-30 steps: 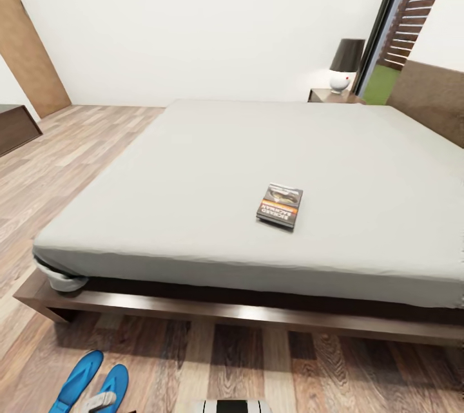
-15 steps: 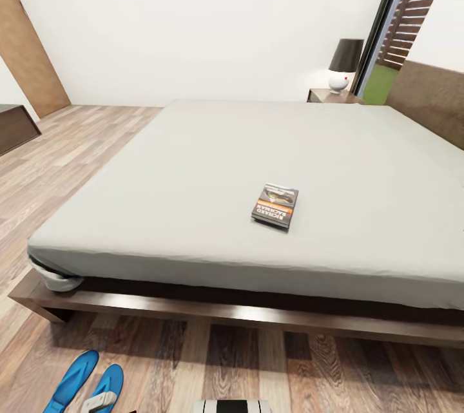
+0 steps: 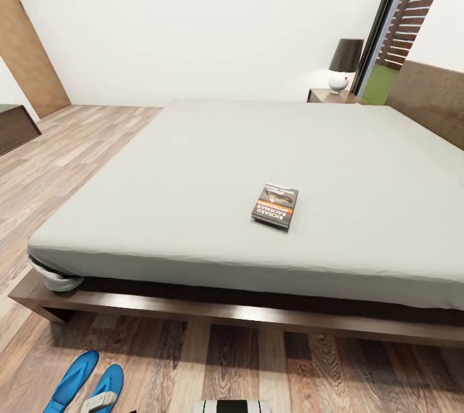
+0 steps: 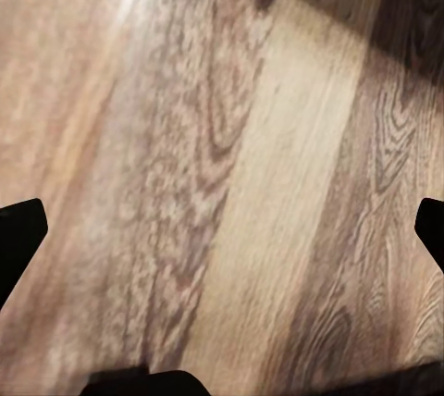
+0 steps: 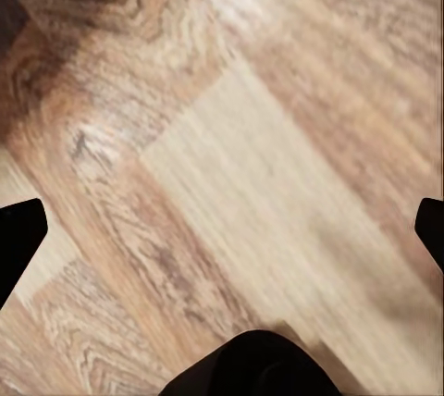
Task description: In the bedroom, move the book from the bed onto either nightstand, and place the two sandals side by side next to the bed.
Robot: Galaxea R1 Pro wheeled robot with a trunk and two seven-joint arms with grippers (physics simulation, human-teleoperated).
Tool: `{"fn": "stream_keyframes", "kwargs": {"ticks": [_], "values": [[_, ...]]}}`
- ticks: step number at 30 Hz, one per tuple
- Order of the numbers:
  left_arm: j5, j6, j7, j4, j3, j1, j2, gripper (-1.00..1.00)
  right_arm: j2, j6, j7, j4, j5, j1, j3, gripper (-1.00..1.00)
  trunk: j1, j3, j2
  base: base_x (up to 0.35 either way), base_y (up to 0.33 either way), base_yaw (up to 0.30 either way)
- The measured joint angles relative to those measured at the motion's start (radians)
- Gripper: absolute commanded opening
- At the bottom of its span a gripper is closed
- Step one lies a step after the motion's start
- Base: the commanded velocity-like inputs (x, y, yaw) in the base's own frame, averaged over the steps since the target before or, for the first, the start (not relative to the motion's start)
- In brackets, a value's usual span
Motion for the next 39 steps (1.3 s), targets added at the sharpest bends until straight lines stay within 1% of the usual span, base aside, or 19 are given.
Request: {"fn": "stream_keyframes", "kwargs": {"ticks": [6, 9, 12, 16, 20, 24, 28, 35, 37, 39], "values": [[0.003, 0.004, 0.002, 0.000, 0.009, 0.000, -0.002, 1.00, 0.000, -0.001, -0.012, -0.002, 0.003, 0.000, 0.016, 1.00, 0.000, 0.000, 0.000, 0.000, 0.000, 0.000], [0.003, 0.005, 0.003, 0.000, 0.031, 0.000, -0.003, 1.00, 0.000, 0.000, -0.013, -0.006, 0.003, 0.000, 0.034, 1.00, 0.000, 0.000, 0.000, 0.000, 0.000, 0.000], [0.004, 0.006, 0.003, 0.000, 0.074, 0.000, -0.003, 1.00, -0.001, -0.001, -0.014, -0.012, 0.002, 0.000, 0.062, 1.00, 0.000, 0.000, 0.000, 0.000, 0.000, 0.000], [0.007, 0.008, 0.004, -0.001, 0.147, 0.000, -0.003, 1.00, -0.005, -0.010, -0.012, -0.039, -0.001, -0.001, 0.085, 1.00, 0.000, 0.000, 0.000, 0.000, 0.000, 0.000], [0.012, 0.009, 0.004, -0.002, 0.210, 0.000, -0.004, 1.00, -0.011, -0.012, -0.018, -0.106, 0.001, -0.001, 0.096, 1.00, 0.000, 0.000, 0.000, 0.000, 0.000, 0.000], [0.017, 0.010, 0.005, -0.003, 0.249, 0.000, -0.013, 1.00, -0.017, 0.008, -0.043, -0.190, 0.003, -0.001, 0.103, 1.00, 0.000, 0.000, 0.000, 0.000, 0.000, 0.000], [0.019, 0.016, 0.005, -0.005, 0.268, 0.000, -0.024, 1.00, -0.019, 0.064, -0.062, -0.290, 0.003, -0.002, 0.109, 1.00, 0.000, 0.000, 0.000, 0.000, 0.000, 0.000], [0.019, 0.023, 0.003, -0.031, 0.285, 0.000, -0.033, 1.00, -0.022, 0.253, -0.072, -0.484, 0.003, -0.005, 0.109, 1.00, 0.000, 0.000, 0.000, 0.000, 0.000, 0.000], [0.020, 0.025, 0.003, -0.037, 0.296, 0.000, -0.033, 1.00, -0.021, 0.303, -0.072, -0.541, 0.002, -0.005, 0.109, 1.00, 0.000, 0.000, 0.000, 0.000, 0.000, 0.000], [0.019, 0.028, 0.002, -0.041, 0.317, 0.000, -0.033, 1.00, -0.021, 0.341, -0.072, -0.596, 0.002, -0.005, 0.109, 1.00, 0.000, 0.000, 0.000, 0.000, 0.000, 0.000]]}}
